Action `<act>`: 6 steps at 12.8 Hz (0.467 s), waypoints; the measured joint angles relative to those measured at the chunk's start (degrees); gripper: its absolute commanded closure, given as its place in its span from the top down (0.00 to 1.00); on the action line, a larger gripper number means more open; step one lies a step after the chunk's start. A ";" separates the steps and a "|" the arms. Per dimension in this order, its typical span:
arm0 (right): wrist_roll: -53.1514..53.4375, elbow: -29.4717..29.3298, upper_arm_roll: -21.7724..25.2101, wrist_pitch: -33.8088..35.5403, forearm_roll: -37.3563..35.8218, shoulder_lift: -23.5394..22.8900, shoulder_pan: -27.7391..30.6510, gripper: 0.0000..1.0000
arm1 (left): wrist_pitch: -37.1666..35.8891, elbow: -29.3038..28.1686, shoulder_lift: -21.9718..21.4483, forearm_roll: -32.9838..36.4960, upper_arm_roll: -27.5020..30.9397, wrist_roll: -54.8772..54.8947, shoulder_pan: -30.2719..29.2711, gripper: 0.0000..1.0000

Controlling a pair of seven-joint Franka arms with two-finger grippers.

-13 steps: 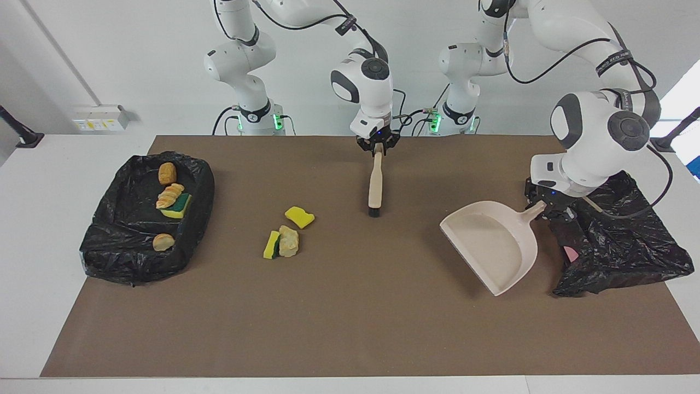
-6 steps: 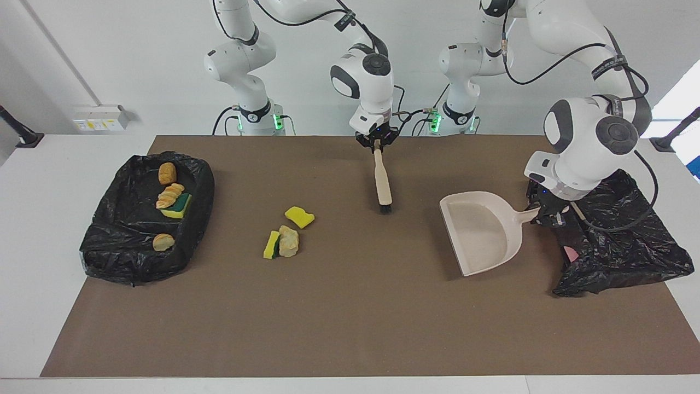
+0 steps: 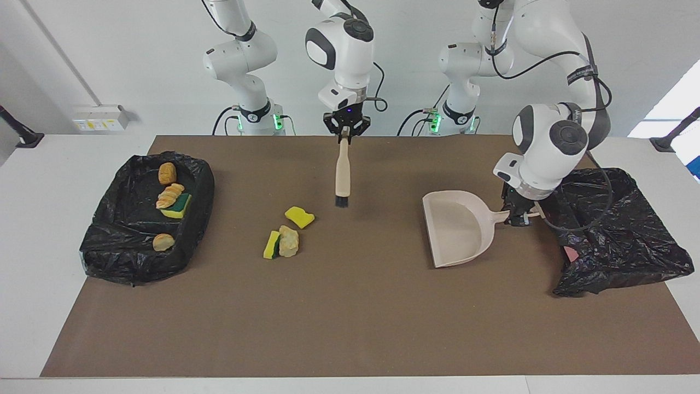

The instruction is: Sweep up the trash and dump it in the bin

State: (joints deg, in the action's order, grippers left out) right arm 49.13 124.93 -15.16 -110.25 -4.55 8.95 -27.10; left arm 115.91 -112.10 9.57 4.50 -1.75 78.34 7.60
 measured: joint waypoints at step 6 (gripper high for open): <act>-22.97 1.23 0.26 -3.05 -13.16 -4.76 22.06 0.00 | 0.80 -2.58 -0.47 0.07 -0.31 -19.63 14.03 0.00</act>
State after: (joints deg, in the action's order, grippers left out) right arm 26.16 126.16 -14.90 -113.30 -17.70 4.19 -5.04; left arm 116.71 -114.68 9.10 4.56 -2.06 58.71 21.63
